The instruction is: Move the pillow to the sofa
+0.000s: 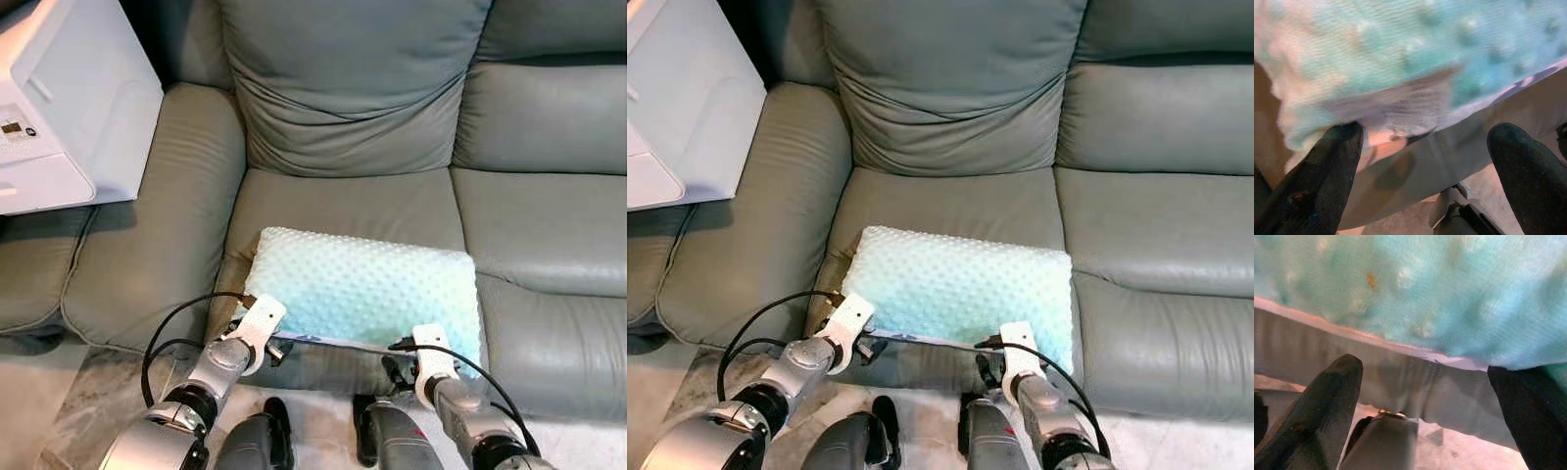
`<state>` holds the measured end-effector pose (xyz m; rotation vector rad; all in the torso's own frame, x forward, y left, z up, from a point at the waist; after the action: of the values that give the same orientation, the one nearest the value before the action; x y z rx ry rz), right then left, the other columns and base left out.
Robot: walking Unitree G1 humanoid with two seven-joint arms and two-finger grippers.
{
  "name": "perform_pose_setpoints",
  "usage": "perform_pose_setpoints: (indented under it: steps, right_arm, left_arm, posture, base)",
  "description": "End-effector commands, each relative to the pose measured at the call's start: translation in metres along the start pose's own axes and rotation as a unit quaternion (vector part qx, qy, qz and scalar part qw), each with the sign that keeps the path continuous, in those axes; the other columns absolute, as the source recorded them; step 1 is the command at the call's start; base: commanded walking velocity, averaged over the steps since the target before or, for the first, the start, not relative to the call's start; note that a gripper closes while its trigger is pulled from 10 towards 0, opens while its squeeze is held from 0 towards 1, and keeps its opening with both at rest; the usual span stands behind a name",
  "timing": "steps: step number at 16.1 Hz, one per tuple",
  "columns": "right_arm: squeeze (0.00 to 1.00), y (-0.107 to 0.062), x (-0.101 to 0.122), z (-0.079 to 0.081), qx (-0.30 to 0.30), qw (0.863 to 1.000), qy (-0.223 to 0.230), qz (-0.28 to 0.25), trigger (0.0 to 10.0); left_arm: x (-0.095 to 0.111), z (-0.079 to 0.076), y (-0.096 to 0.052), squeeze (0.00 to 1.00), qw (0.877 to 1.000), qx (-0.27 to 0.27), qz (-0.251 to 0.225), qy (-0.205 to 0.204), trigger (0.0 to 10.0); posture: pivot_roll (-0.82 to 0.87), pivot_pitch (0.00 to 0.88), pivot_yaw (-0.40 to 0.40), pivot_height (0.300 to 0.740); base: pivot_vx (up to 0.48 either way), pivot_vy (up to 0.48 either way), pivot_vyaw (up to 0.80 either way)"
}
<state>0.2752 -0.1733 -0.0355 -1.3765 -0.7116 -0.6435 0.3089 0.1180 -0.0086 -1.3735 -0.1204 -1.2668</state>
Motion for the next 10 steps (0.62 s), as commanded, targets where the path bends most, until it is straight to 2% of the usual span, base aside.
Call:
perform_pose_setpoints:
  steps: [1,5,7,10]
  right_arm:
    - [0.00,-0.002,-0.010,-0.003,-0.014,1.000,0.005,0.013,10.0]
    - [0.00,0.000,-0.001,-0.005,-0.025,1.000,0.000,0.000,10.0]
    - [0.00,0.001,0.004,-0.004,-0.029,0.999,0.002,-0.012,10.0]
    - [0.00,0.003,0.012,0.001,-0.031,0.999,0.009,-0.036,10.0]
  left_arm:
    - [-0.015,-0.002,-0.002,0.00,1.000,0.004,0.028,-0.001,10.0]
    - [-0.007,0.004,-0.001,0.00,0.999,0.028,0.022,0.023,10.0]
    - [0.001,0.010,0.000,0.00,0.997,0.058,0.015,0.043,10.0]
    - [0.008,0.014,0.001,0.00,0.995,0.088,0.008,0.046,10.0]
  posture:
    - [-0.05,0.360,0.113,0.740]
    - [-0.05,0.362,0.116,0.740]
    - [-0.05,0.364,0.118,0.740]
    - [-0.05,0.367,0.125,0.740]
  base:
    - [0.000,0.000,0.00]
    - [0.000,0.000,0.00]
    - [0.000,0.000,0.00]
    - [0.000,0.000,0.00]
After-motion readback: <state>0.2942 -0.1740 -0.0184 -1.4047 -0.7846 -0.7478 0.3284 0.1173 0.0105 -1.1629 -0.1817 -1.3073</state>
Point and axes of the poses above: a point about 5 cm out from each wrist's last joint towards the gripper, its own y axis pointing out of the wrist towards the gripper, its own x axis along the axis of the wrist's last joint, z = x × y, the point moved 1 cm from there along y, pointing out of the wrist towards the gripper, and after that the axes turned 8 degrees about y, right-handed, at the moved point
